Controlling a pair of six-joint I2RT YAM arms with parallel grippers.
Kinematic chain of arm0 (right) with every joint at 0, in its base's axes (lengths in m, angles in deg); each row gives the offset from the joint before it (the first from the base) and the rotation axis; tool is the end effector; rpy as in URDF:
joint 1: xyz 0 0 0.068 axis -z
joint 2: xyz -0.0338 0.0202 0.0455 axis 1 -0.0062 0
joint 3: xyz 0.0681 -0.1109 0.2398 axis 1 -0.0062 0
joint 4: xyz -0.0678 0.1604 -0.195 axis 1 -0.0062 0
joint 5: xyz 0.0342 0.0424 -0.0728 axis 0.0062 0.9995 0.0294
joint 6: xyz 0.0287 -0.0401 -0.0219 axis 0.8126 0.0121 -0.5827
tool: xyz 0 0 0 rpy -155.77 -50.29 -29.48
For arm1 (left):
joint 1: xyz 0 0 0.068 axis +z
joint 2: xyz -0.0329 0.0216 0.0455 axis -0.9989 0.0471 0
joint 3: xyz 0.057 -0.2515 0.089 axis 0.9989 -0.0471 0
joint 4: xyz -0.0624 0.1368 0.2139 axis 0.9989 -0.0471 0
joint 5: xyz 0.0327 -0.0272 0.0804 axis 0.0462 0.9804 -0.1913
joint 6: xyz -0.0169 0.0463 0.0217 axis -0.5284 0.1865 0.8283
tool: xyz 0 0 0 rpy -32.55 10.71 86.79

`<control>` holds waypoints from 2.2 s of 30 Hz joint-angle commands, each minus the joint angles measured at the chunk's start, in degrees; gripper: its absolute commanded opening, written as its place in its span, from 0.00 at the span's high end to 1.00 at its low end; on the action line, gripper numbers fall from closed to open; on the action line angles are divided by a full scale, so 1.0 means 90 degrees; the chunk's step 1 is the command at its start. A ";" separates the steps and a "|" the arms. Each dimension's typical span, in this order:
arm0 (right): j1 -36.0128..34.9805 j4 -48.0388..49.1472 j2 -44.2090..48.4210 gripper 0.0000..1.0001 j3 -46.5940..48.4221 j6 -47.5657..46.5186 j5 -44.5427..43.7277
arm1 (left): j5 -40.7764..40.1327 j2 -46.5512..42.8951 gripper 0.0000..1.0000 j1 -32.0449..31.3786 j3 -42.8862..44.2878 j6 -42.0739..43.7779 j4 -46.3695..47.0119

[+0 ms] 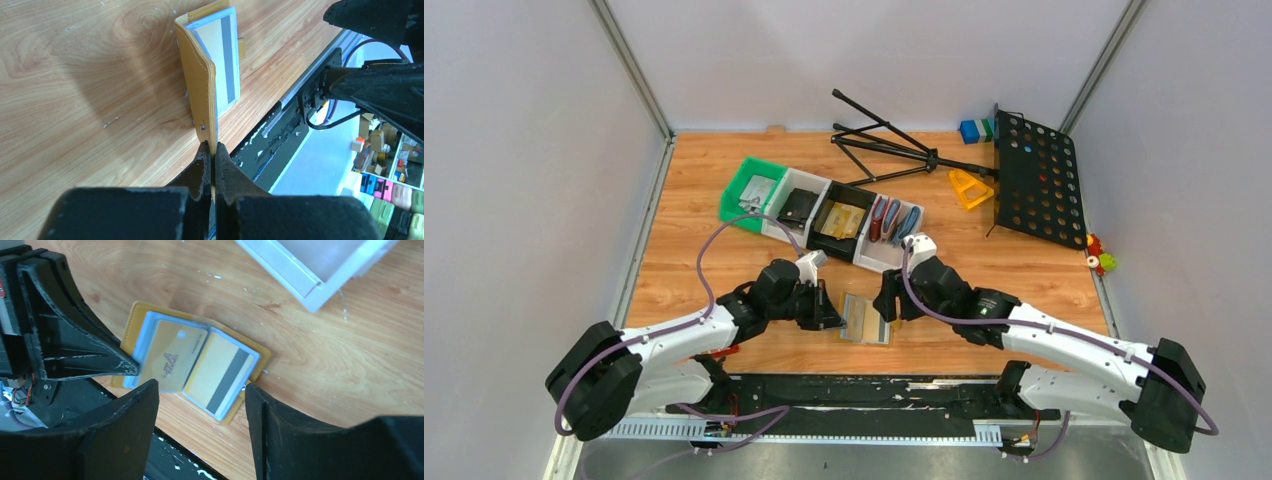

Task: Take the credit cards out of the card holder
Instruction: Remove the credit card from the card holder.

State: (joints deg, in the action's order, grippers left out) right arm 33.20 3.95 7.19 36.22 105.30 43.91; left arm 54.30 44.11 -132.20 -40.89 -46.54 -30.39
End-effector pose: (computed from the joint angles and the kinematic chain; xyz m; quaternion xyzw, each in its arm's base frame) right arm 0.1231 0.1738 0.2343 -0.1546 0.8936 0.2292 0.3537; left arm 0.1425 -0.1608 0.1724 0.0683 0.8780 -0.4359 0.1856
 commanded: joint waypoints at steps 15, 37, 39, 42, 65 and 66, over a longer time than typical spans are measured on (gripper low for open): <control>0.0489 0.1129 -0.1212 0.41 -0.0442 0.0481 0.1444 | -0.0230 0.0381 0.47 -0.0020 0.0081 0.0002 0.0376; 0.0551 0.1685 -0.1000 0.59 -0.0805 0.0768 0.2250 | 0.0210 0.1464 1.00 0.0032 -0.0075 -0.0650 0.2141; 0.0630 0.2046 -0.0757 0.60 -0.1020 0.0991 0.2492 | 0.0344 0.1227 1.00 0.0052 -0.0145 -0.0777 0.2311; 0.0842 0.2750 -0.0400 0.61 -0.1383 0.1387 0.2843 | 0.0691 0.0915 1.00 0.0094 -0.0254 -0.1066 0.2682; 0.1703 0.5494 0.1053 0.71 -0.2464 0.3558 0.4734 | 0.1770 0.0509 1.00 0.0186 -0.0987 -0.3748 0.6853; 0.1711 0.5509 0.1074 0.69 -0.2485 0.3603 0.4725 | 0.1714 0.0502 1.00 0.0194 -0.1042 -0.3880 0.7043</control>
State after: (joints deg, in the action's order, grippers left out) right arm 49.09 45.90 15.56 15.13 133.40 84.47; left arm 69.34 50.58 -130.04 -49.87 -76.44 19.66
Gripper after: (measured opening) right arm 0.287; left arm 0.045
